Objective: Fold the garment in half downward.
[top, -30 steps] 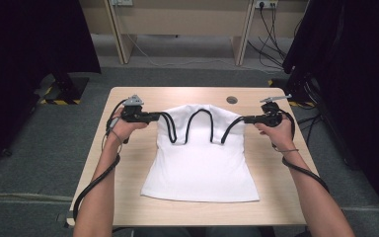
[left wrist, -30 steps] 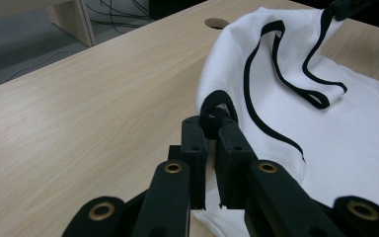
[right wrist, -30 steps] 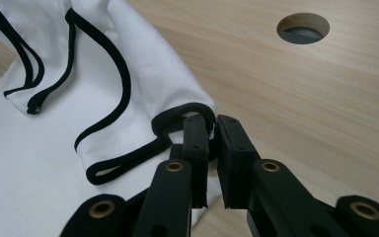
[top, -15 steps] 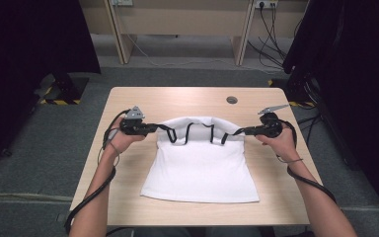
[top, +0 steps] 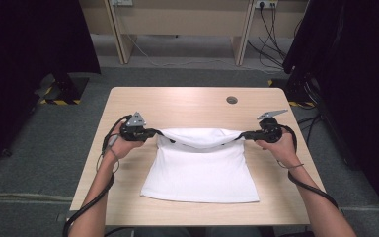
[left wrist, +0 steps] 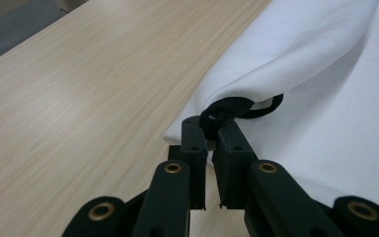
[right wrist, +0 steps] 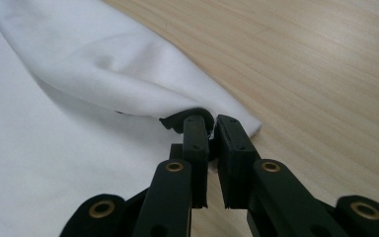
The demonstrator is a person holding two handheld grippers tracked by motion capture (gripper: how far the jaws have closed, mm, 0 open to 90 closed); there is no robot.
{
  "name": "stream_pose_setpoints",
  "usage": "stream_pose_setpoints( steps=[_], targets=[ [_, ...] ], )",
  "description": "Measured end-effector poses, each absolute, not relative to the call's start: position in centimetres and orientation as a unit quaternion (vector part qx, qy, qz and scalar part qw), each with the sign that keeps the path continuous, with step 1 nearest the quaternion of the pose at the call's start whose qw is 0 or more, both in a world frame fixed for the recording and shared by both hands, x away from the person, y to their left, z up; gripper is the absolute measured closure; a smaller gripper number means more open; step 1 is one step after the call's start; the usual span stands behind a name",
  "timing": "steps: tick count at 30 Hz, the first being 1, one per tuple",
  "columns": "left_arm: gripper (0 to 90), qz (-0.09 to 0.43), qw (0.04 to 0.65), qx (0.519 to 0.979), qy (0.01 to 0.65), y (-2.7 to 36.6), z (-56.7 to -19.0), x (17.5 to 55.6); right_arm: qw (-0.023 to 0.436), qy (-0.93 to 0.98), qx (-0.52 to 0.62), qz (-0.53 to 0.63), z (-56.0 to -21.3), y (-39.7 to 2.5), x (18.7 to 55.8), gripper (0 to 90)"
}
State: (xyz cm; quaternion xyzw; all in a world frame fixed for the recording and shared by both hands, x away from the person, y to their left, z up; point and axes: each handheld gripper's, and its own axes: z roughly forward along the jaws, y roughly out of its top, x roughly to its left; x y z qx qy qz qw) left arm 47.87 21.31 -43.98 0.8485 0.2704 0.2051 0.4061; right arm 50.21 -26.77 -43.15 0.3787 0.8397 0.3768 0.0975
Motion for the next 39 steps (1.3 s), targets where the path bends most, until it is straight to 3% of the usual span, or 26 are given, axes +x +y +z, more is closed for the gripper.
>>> stream_pose_setpoints(
  steps=[39],
  targets=[
    [83.0, 0.231, 0.404, 0.854, 0.234, 22.0, -42.3, 43.5, 0.119, 0.847, 0.344, 0.386, -42.1, -26.8, 46.0, 83.6]
  ],
)
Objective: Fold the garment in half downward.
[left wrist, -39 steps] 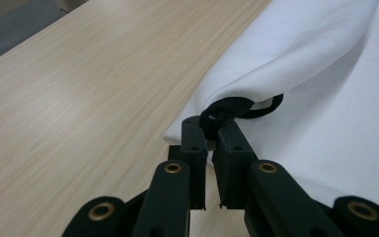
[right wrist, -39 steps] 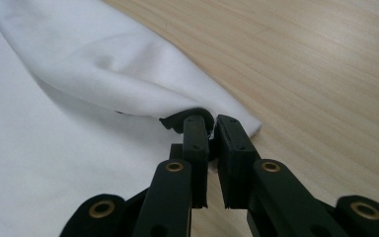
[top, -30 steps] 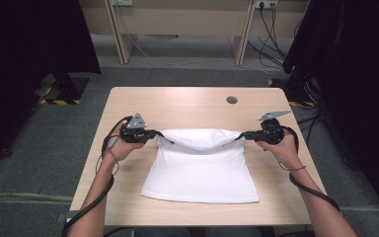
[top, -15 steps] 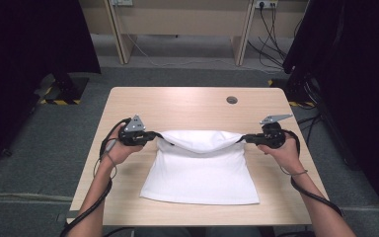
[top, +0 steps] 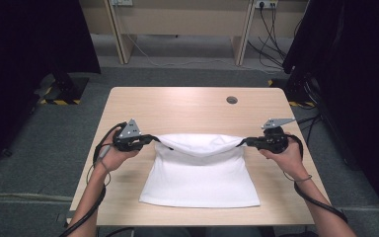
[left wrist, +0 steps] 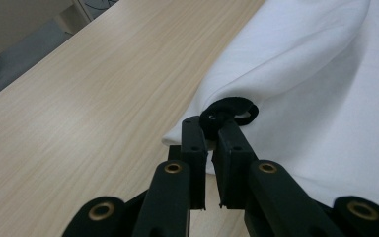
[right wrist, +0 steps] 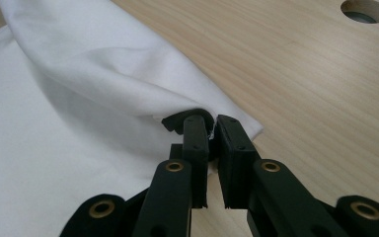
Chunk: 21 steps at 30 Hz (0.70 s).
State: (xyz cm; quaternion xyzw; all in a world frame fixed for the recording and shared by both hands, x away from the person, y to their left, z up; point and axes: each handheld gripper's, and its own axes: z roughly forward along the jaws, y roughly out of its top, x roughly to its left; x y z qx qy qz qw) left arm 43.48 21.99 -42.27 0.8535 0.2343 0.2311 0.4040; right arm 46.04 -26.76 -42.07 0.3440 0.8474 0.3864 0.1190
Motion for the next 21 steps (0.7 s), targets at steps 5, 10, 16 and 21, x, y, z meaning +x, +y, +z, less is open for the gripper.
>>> stream_pose_setpoints(
  steps=[5, 10, 16, 21],
  targets=[
    [83.0, 0.238, 0.402, 0.853, 0.231, 21.9, -42.1, 43.0, 0.120, 0.848, 0.340, 0.388, -42.0, -26.7, 45.4, 83.6],
    [83.0, 0.243, 0.399, 0.855, 0.224, 21.8, -41.9, 42.5, 0.121, 0.849, 0.337, 0.389, -42.0, -26.8, 45.1, 83.6],
    [83.0, 0.247, 0.395, 0.857, 0.222, 21.8, -41.9, 41.9, 0.122, 0.849, 0.333, 0.392, -41.9, -26.9, 44.5, 83.6],
    [83.0, 0.251, 0.391, 0.858, 0.218, 21.8, -41.9, 41.4, 0.123, 0.853, 0.325, 0.390, -41.7, -26.8, 43.8, 83.6]
  ],
)
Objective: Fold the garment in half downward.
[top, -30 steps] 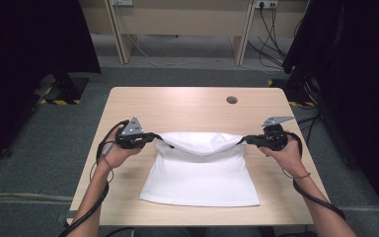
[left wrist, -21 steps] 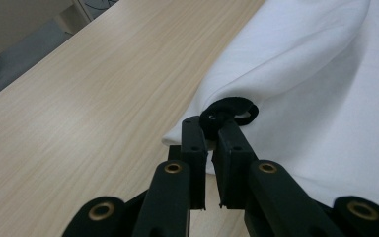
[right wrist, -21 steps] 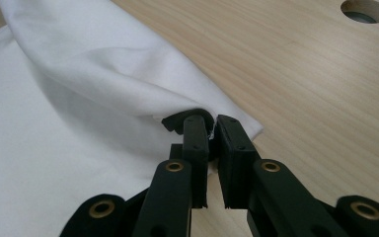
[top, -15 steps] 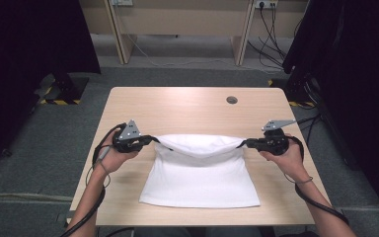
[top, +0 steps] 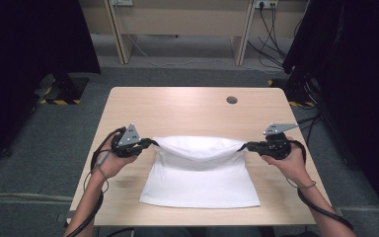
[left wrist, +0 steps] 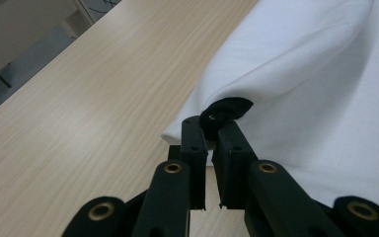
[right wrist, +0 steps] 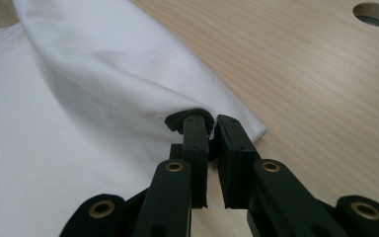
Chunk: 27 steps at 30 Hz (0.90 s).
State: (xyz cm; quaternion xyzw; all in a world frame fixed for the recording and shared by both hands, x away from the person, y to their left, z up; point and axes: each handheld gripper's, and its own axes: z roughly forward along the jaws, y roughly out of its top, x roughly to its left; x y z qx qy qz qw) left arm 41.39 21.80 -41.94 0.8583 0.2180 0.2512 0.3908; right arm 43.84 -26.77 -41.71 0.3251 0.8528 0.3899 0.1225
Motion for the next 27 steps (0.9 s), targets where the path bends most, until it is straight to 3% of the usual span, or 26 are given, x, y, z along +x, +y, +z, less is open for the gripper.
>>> stream_pose_setpoints(
  steps=[27],
  targets=[
    [82.9, 0.247, 0.383, 0.867, 0.202, 21.9, -42.6, 38.5, 0.120, 0.864, 0.300, 0.386, -42.1, -26.5, 41.0, 83.6]
  ],
)
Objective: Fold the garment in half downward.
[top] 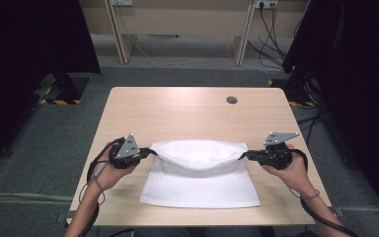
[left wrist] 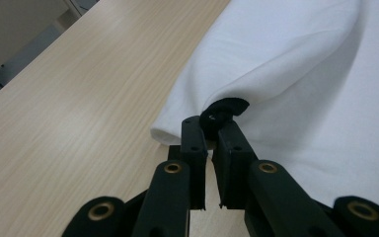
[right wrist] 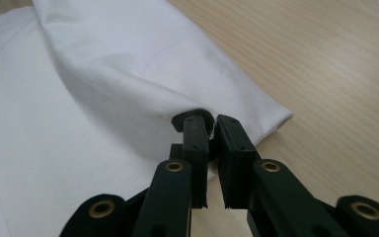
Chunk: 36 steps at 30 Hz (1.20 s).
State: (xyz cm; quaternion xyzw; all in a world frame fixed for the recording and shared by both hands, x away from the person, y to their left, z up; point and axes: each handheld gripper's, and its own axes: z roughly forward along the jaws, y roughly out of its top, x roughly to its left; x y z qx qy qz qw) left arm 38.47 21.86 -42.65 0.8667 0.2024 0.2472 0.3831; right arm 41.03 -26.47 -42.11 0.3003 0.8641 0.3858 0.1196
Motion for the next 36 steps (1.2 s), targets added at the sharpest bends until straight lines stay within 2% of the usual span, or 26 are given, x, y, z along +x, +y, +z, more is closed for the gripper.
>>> stream_pose_setpoints(
  steps=[36],
  targets=[
    [82.5, 0.250, 0.386, 0.869, 0.182, 22.0, -42.5, 35.0, 0.116, 0.866, 0.279, 0.398, -42.1, -26.4, 38.0, 83.6]
  ],
)
